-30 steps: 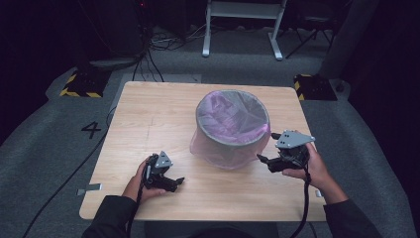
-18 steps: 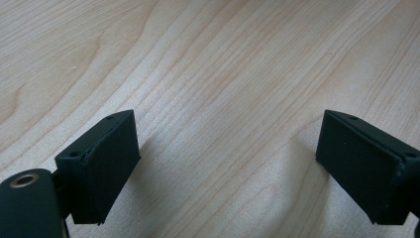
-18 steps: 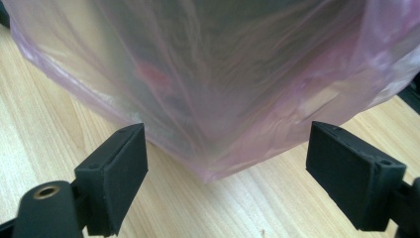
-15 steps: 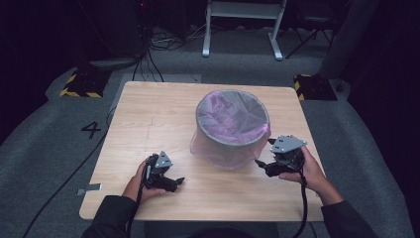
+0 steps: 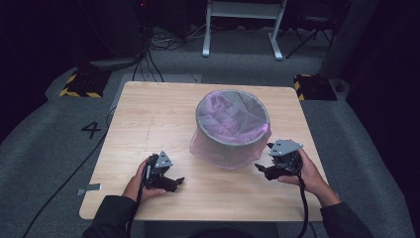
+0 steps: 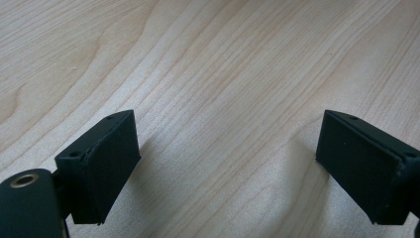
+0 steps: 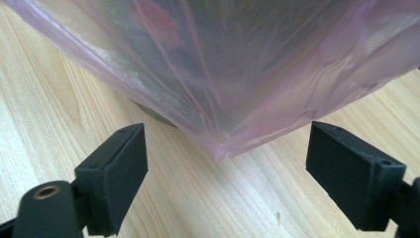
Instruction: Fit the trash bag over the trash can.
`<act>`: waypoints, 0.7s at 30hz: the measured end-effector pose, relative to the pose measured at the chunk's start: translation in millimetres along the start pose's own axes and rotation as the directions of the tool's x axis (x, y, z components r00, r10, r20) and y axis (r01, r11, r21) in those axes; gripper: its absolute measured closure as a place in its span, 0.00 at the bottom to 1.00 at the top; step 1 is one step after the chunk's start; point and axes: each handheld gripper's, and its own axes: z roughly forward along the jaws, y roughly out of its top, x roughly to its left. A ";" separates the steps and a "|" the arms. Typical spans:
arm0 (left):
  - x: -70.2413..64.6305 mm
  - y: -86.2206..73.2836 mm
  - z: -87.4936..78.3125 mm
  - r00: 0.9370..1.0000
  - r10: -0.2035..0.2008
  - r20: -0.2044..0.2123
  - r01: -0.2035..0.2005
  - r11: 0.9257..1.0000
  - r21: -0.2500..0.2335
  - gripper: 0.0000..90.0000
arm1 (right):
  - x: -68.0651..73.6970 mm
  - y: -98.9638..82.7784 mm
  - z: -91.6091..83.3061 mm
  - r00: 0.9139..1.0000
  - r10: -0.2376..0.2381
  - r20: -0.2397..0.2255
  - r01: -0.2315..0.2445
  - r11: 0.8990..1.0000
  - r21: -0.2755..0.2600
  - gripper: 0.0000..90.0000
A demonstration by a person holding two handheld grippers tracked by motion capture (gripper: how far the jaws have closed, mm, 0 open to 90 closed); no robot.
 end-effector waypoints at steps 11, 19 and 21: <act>-0.1 0.0 0.0 1.000 -0.001 0.000 0.001 1.000 0.000 0.11 | 0.6 -15.6 6.7 1.000 0.012 0.004 -0.013 0.999 0.031 0.18; -0.1 0.0 0.0 1.000 -0.001 0.000 0.001 1.000 0.000 0.11 | 0.6 -26.4 10.8 0.999 0.026 0.019 -0.027 0.999 0.045 0.18; -0.1 0.0 0.0 1.000 -0.001 0.000 0.001 1.000 0.000 0.11 | 0.3 -29.2 11.3 0.999 0.029 0.029 -0.031 0.998 0.051 0.18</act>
